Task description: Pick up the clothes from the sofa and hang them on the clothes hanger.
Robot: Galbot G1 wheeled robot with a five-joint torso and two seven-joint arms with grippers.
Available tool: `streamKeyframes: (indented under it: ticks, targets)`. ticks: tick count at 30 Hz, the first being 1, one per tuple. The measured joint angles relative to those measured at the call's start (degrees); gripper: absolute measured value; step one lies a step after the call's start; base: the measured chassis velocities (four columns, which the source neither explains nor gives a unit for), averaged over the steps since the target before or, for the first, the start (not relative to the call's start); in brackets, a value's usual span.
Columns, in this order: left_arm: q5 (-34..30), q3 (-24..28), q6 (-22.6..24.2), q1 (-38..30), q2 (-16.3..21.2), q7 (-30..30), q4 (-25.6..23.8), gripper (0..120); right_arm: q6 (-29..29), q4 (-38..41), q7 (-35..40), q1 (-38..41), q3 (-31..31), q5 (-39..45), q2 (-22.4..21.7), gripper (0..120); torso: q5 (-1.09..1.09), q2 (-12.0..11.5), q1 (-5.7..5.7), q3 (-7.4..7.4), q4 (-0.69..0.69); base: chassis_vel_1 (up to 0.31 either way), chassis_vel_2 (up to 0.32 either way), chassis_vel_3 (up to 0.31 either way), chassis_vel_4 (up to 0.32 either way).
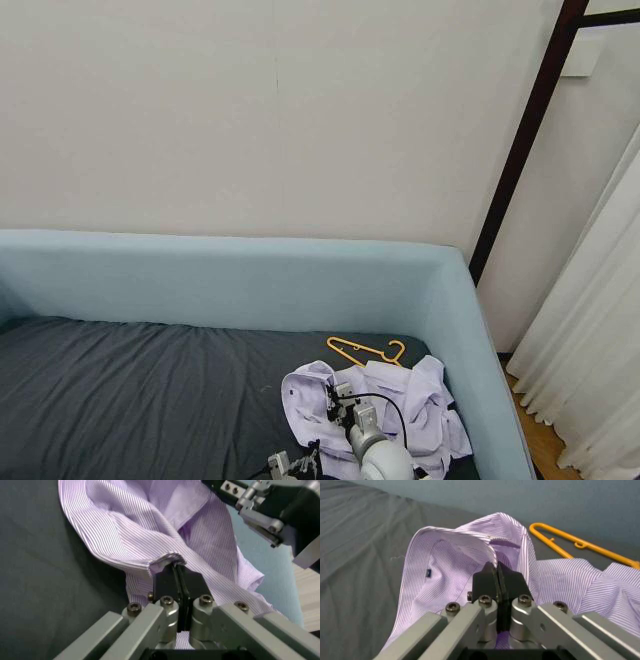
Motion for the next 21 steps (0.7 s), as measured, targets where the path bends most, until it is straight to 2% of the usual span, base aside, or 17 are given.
streamKeyframes:
  ticks: [4,6,7,11,12,15,17,18,20,21]
  targets:
    - [1.72,-0.62,-1.67,1.15,1.28,-0.05,-2.64,0,0.44,1.85,0.04,-0.35,0.79,0.81,-0.56,0,0.00,0.00,0.00,0.00,0.00,0.000,0.000,0.000,0.000]
    - [5.66,-1.43,-4.33,2.08,3.14,0.37,-6.14,0,0.72,6.40,-0.16,-0.69,1.91,3.74,-2.11,0,0.00,0.00,0.00,0.00,0.00,0.000,0.000,0.000,0.000]
    - [5.66,-1.43,-4.33,2.08,3.14,0.37,-6.14,0,0.72,6.40,-0.16,-0.69,1.91,3.74,-2.11,0,0.00,0.00,0.00,0.00,0.00,0.000,0.000,0.000,0.000]
    - [11.26,-3.47,-7.61,1.79,7.09,2.57,-12.20,0,2.05,15.95,-2.37,-1.06,4.47,11.98,-5.90,0,-0.01,0.00,0.00,0.00,0.00,0.000,0.000,0.000,0.000]
    - [11.26,-3.47,-7.61,1.79,7.09,2.57,-12.20,0,2.05,15.95,-2.37,-1.06,4.47,11.98,-5.90,0,-0.01,0.00,0.00,0.00,0.00,0.000,0.000,0.000,0.000]
    - [12.76,-4.52,-8.27,0.35,11.66,4.29,-17.51,0,1.80,23.29,-2.31,-0.40,6.93,19.46,-8.85,0,0.00,0.00,0.00,0.00,0.00,0.000,0.000,0.000,0.000]
    - [12.75,-4.71,-8.27,-0.08,13.04,4.60,-18.88,0,1.76,24.76,-2.32,0.00,7.62,20.73,-9.48,0,-0.01,0.00,0.00,0.00,0.00,0.000,0.000,0.000,0.000]
    - [12.13,-5.14,-8.27,-1.37,16.51,5.31,-21.99,0,1.66,28.09,-2.43,1.08,9.17,23.20,-10.94,0,0.00,0.00,0.00,0.00,0.00,0.000,0.000,0.000,0.000]
    - [10.16,-5.72,-7.85,-3.25,21.06,5.88,-25.38,0,1.47,31.46,-2.63,2.56,10.86,25.83,-12.56,0,-0.01,0.00,0.00,0.00,0.00,0.000,0.000,0.000,0.000]
    - [10.16,-5.72,-7.85,-3.25,21.06,5.88,-25.38,0,1.47,31.46,-2.63,2.56,10.86,25.83,-12.56,0,-0.01,0.00,0.00,0.00,0.00,0.000,0.000,0.000,0.000]
